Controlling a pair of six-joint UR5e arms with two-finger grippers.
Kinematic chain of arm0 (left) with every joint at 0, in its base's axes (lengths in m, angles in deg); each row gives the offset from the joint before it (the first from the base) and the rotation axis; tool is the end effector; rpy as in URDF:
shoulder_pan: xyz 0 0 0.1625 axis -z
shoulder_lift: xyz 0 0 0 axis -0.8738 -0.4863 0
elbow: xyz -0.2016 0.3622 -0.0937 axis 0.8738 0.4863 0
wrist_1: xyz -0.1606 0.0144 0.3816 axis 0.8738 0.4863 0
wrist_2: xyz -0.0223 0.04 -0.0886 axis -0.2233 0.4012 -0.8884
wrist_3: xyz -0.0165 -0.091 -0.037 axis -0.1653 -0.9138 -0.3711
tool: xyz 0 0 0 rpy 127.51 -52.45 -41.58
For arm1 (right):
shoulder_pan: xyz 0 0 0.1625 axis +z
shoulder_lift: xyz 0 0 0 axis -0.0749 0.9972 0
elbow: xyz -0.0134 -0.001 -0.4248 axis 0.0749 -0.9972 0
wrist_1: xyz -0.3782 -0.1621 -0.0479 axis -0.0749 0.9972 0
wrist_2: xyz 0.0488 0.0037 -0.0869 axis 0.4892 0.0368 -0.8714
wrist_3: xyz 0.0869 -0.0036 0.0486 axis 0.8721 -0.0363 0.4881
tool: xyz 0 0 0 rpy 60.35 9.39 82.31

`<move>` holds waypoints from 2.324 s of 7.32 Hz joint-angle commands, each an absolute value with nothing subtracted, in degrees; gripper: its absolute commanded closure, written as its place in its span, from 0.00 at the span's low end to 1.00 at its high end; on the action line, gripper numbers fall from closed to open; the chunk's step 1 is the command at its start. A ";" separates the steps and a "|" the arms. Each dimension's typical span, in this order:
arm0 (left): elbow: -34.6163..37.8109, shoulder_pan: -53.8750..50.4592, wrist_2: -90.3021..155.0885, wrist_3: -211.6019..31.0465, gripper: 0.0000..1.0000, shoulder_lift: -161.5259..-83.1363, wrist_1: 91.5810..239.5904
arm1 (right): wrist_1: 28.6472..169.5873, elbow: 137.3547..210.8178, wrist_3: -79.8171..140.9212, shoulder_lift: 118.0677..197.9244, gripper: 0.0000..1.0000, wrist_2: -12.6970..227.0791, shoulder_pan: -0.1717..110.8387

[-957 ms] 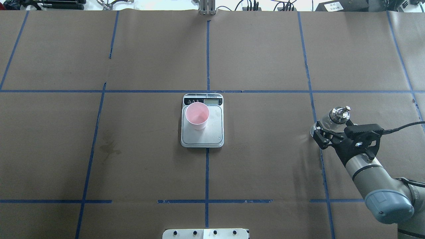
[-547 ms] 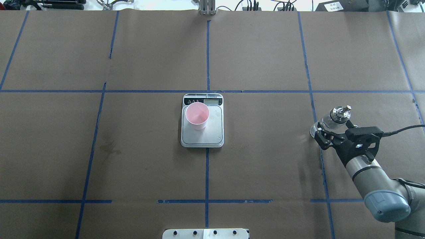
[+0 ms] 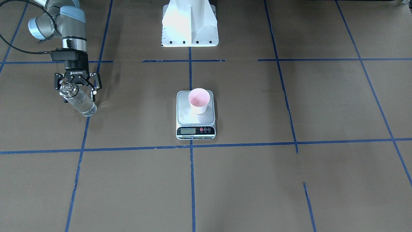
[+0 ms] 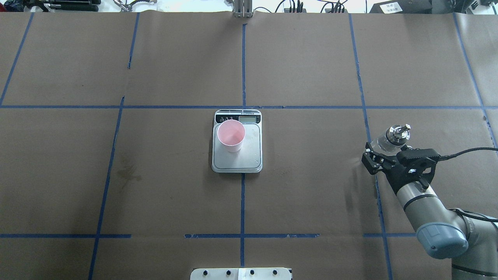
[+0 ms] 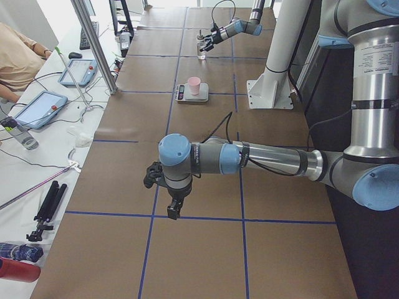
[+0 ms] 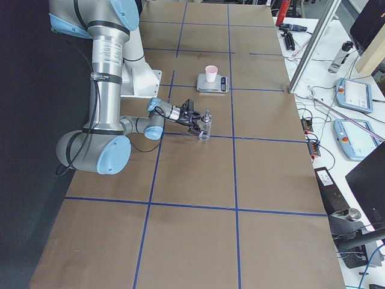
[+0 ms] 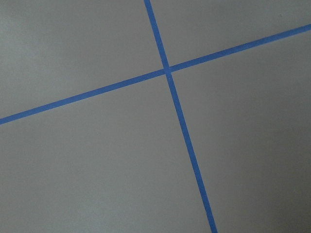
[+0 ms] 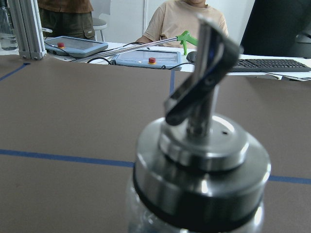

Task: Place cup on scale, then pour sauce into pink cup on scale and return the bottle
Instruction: 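Reach the right gripper to the glass sauce bottle and grasp it, then lift the sauce bottle with the right gripper toward the pink cup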

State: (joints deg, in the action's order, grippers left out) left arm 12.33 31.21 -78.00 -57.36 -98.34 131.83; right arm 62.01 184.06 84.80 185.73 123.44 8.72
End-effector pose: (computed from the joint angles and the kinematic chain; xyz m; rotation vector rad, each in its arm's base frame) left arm -0.0836 -0.4533 0.6108 0.1266 0.7231 0.2669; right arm -0.3842 -0.3048 0.5004 1.0288 -0.6420 0.3344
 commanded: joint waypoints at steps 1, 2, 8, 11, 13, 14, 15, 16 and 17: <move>12.41 31.21 -78.00 -57.35 0.00 -98.34 131.84 | 61.92 182.87 84.80 185.31 0.06 123.11 8.71; 12.41 31.21 -78.00 -57.44 0.00 -98.34 131.84 | 62.01 182.87 84.80 185.31 0.10 123.02 8.71; 12.76 31.21 -78.00 -57.44 0.00 -98.34 131.92 | 53.51 183.31 82.79 185.39 1.00 118.46 8.71; 12.84 31.21 -78.00 -57.44 0.00 -98.43 131.84 | 53.31 183.93 66.32 181.81 1.00 116.52 8.45; 12.84 31.21 -78.00 -57.44 0.00 -98.43 131.84 | 53.48 185.15 56.96 175.75 1.00 117.12 8.54; 12.84 31.21 -78.00 -57.44 0.00 -98.43 131.92 | 53.83 184.63 56.85 172.94 1.00 117.39 8.88; 12.84 31.21 -78.00 -57.44 0.00 -98.34 131.92 | 53.92 184.63 56.85 172.83 1.00 117.30 9.15; 12.84 31.21 -78.00 -57.44 0.00 -98.34 131.92 | 55.66 184.54 56.77 172.74 1.00 117.91 10.37; 12.84 31.21 -78.00 -57.44 0.00 -98.34 131.92 | 56.29 184.63 56.77 172.65 1.00 118.70 10.47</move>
State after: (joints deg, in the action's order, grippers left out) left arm 12.84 31.21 -78.00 -57.44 -98.36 131.92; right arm 55.22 184.62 56.86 172.92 117.90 9.95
